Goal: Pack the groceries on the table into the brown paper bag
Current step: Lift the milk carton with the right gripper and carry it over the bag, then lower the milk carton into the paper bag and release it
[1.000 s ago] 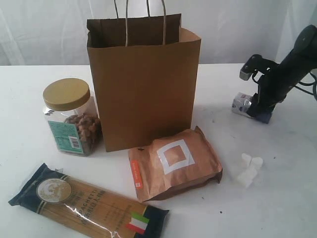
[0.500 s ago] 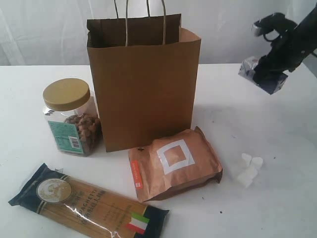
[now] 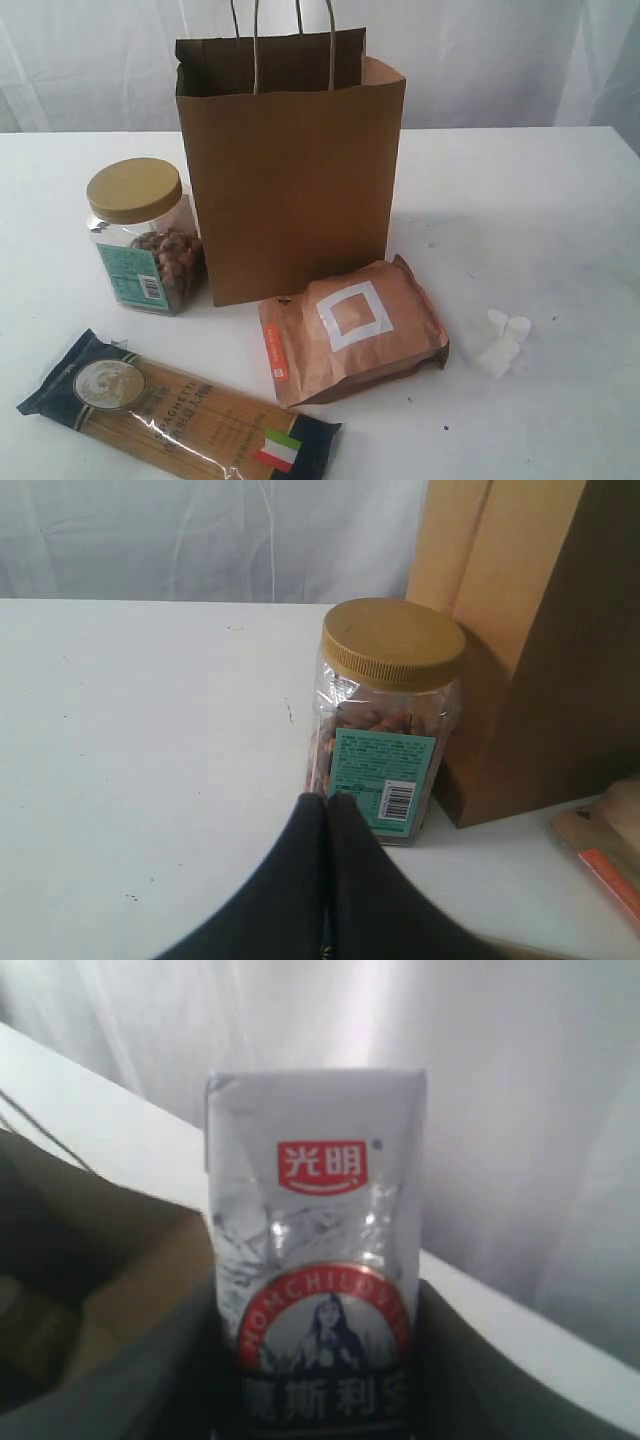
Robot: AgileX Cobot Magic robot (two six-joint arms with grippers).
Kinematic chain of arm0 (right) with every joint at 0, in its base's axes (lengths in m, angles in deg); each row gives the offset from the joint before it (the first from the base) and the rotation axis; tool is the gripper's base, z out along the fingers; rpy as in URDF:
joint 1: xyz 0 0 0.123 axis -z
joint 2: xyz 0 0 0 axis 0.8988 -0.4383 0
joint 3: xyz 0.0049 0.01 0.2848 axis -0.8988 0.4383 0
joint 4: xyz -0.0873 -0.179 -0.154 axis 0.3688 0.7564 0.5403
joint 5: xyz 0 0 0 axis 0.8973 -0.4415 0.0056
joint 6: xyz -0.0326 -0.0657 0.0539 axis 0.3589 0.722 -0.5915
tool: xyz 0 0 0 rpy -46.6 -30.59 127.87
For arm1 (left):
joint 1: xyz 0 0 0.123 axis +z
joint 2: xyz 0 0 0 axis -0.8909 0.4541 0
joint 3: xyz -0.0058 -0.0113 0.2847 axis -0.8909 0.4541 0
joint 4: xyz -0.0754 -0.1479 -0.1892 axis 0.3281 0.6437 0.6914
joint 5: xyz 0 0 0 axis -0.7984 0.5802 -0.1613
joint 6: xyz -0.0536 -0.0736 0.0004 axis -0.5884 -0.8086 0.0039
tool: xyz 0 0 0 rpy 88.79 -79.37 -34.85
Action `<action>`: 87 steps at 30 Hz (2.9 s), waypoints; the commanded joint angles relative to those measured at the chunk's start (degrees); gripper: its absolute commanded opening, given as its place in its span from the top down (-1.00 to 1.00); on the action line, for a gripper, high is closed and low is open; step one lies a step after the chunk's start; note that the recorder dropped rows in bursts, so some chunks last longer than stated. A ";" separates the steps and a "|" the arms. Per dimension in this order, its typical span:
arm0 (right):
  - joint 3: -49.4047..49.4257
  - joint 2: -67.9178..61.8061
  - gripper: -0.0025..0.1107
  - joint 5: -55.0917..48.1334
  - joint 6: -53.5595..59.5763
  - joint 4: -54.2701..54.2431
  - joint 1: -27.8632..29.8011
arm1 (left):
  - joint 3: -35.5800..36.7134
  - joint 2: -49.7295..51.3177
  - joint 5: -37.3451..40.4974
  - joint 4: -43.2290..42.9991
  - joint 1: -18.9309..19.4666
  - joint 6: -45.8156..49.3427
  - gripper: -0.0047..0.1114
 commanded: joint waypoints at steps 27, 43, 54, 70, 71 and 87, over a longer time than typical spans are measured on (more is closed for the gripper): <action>-0.17 -14.66 0.96 -16.62 39.04 -44.16 -4.02 | 0.24 -0.37 0.28 0.67 -0.44 -0.10 0.92; -0.17 -15.58 0.96 -3.55 47.34 -29.38 -5.14 | 0.24 -0.37 0.39 0.67 -0.44 -0.10 0.92; -0.17 -16.44 0.96 -15.08 49.73 -41.65 -6.44 | 0.24 -0.37 0.39 0.67 -0.44 -0.10 0.92; -0.17 -18.85 0.96 -17.37 41.83 -39.30 -7.91 | 0.24 -0.37 0.39 0.67 -0.44 -0.10 0.92; -0.17 -19.22 0.96 -17.37 41.83 -37.52 -7.91 | 0.24 -0.37 0.39 0.67 -0.44 -0.10 0.92; -0.17 -20.04 0.96 -17.37 40.34 -39.82 -10.38 | 0.24 -0.37 0.39 0.67 -0.44 -0.10 0.92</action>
